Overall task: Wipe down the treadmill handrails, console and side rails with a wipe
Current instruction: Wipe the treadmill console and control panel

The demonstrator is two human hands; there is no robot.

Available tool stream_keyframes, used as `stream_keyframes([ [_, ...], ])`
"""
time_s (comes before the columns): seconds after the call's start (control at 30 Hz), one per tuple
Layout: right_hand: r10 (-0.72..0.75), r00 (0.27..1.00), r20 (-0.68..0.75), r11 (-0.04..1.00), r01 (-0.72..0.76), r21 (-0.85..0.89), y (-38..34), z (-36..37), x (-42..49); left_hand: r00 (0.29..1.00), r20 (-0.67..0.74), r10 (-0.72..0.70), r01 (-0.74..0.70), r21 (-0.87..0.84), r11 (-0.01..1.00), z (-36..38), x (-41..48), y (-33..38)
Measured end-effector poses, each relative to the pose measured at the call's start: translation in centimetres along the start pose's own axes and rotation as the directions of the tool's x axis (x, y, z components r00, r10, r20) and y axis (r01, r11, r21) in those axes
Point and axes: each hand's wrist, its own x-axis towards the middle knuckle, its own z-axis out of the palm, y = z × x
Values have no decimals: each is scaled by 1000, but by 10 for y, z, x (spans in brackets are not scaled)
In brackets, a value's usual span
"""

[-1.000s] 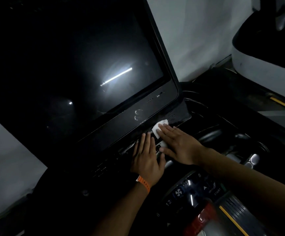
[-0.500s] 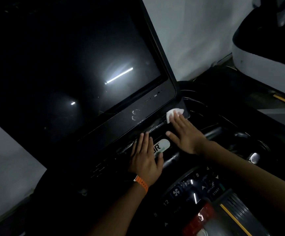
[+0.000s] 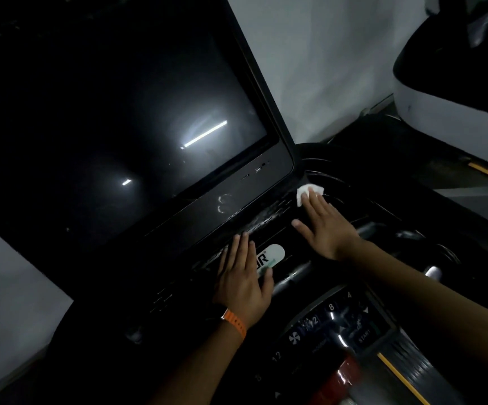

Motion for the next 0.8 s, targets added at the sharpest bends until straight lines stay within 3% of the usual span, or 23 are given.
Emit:
stream_keyframes([
  [0.17, 27, 999, -38, 994, -23, 105, -25, 3, 14, 1000, 19, -2, 2, 0, 1000, 1, 0, -1],
  [0.3, -135, 988, 78, 988, 140, -61, -16, 14, -18, 999, 37, -7, 7, 4, 1000, -2, 0, 1],
  [0.4, -82, 995, 52, 992, 87, -87, -8, 5, -8, 1000, 29, -6, 6, 5, 1000, -3, 0, 1],
  [0.53, -20, 1000, -18, 1000, 20, 4, -10, -3, 17, 999, 39, -10, 9, 17, 1000, -1, 0, 0],
  [0.8, -1, 998, 67, 1000, 3, -27, 9, -2, -19, 999, 34, -4, 4, 17, 1000, -3, 0, 1],
])
